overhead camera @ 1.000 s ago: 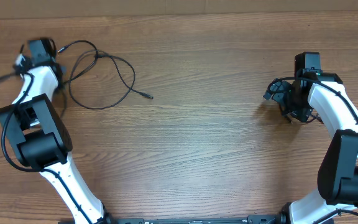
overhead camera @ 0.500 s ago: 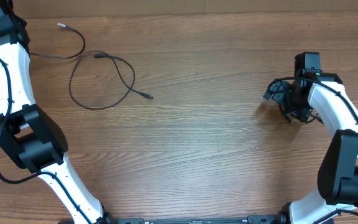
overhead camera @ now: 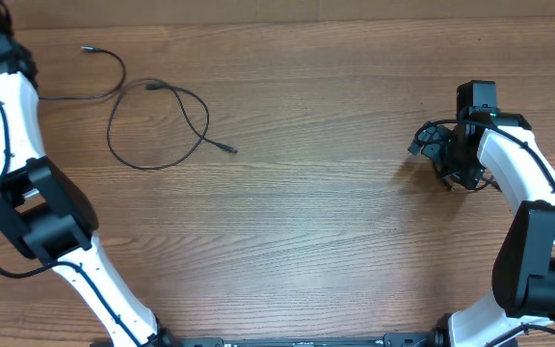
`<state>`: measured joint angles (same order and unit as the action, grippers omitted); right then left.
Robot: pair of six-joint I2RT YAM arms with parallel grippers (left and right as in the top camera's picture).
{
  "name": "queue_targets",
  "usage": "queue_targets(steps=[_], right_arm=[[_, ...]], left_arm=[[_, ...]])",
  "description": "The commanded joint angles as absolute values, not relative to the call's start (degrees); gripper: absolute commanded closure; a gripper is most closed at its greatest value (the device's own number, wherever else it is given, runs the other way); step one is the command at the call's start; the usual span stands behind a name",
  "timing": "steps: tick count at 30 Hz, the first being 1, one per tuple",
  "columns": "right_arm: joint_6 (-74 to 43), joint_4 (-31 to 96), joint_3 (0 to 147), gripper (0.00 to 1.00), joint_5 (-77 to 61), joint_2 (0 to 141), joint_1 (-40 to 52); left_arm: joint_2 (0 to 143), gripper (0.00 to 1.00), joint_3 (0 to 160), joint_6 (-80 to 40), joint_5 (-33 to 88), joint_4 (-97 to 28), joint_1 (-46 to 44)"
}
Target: Untangle cables
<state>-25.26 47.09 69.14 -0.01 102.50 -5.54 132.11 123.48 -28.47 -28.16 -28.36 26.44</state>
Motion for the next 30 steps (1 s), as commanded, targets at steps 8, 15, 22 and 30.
queue_targets(steps=[8, 15, 22, 30], right_arm=[[-25.3, 46.8, 68.6, 0.0, -0.1, 102.4, -5.3], [-25.3, 46.8, 68.6, 0.0, -0.1, 102.4, -5.3], [-25.3, 46.8, 68.6, 0.0, -0.1, 102.4, -5.3], [-25.3, 46.8, 68.6, 0.0, -0.1, 102.4, -5.3]], left_arm=[[132.1, 0.96, 134.3, -13.0, -20.6, -25.4, 29.4], [137.8, 0.96, 134.3, -11.8, -15.4, -24.1, 28.2], [146.2, 0.96, 134.3, -14.4, -13.0, -17.5, 26.2], [151.4, 0.54, 134.3, -18.7, -13.7, -21.8, 24.3]])
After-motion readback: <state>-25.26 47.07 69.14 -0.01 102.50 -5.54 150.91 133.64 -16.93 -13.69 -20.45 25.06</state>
